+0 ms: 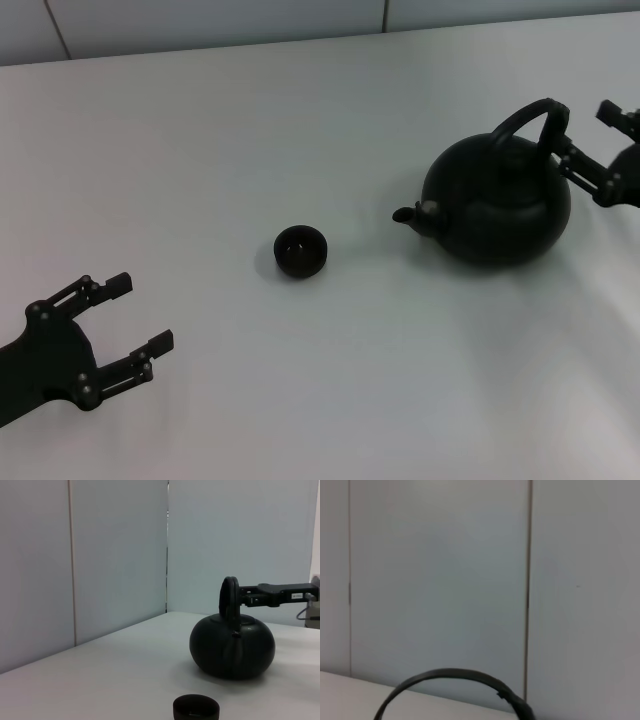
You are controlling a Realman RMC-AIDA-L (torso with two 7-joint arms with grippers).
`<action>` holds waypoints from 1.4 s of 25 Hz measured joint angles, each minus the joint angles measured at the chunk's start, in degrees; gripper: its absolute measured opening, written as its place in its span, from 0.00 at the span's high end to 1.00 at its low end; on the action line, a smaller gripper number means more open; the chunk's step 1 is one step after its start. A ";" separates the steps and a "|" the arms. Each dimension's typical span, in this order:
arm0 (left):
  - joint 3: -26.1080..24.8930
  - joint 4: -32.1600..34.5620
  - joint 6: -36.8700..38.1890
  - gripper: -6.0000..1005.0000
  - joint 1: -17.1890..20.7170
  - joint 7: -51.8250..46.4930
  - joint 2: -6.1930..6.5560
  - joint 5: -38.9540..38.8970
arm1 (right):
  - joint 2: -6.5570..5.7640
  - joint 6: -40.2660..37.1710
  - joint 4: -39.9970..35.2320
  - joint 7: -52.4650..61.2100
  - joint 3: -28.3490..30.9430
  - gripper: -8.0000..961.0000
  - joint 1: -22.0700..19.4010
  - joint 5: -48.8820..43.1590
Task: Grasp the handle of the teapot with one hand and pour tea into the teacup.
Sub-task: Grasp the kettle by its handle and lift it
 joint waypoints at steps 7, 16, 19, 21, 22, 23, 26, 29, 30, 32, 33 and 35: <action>0.00 -0.31 0.00 0.20 0.00 -0.02 -0.03 -0.18 | -0.16 3.08 -0.10 0.77 -2.27 0.24 2.42 -0.22; 0.00 -0.70 0.00 0.20 -0.03 -0.02 0.08 -0.82 | -0.20 4.02 -0.32 1.33 -2.50 0.24 2.62 -0.25; 0.00 -0.70 0.00 0.20 -0.10 -0.06 0.08 -0.85 | -0.23 4.11 -0.28 1.74 -2.49 0.28 2.58 -0.17; 0.00 -0.70 0.00 0.20 -0.14 -0.08 0.06 -0.85 | -0.29 4.11 -0.30 2.09 -3.11 0.30 2.72 -0.30; 0.00 -0.70 0.00 0.20 -0.19 -0.09 0.04 -0.85 | -0.33 4.09 -0.35 2.24 -3.50 0.34 2.81 -0.33; 0.00 -0.70 0.00 0.20 -0.19 -0.09 0.04 -0.85 | -0.35 4.09 -0.39 2.28 -3.98 0.38 2.89 -0.33; 0.00 -0.70 0.00 0.19 -0.26 -0.10 0.03 -0.85 | -0.37 4.23 -0.42 2.39 -4.68 0.49 3.15 -0.34; -0.18 -0.70 0.00 0.20 -0.29 -0.11 0.01 -0.85 | -0.42 4.33 -0.42 2.68 -4.83 0.62 3.46 -0.39; -0.36 -0.70 0.00 0.20 -0.31 -0.11 0.00 -0.85 | -0.44 4.33 -0.43 2.77 -4.83 0.67 3.53 -0.39; -0.55 -0.70 0.00 0.20 -0.35 -0.11 0.00 -0.85 | -0.46 4.34 -0.43 2.90 -4.82 0.77 3.66 -0.39; -0.58 -0.70 0.00 0.20 -0.37 -0.11 0.00 -0.84 | -0.46 4.34 -0.43 2.90 -4.82 0.82 3.66 -0.39; -0.59 -0.70 0.00 0.20 -0.42 -0.11 0.00 -0.84 | -0.46 4.35 -0.41 2.99 -4.83 0.91 3.71 -0.35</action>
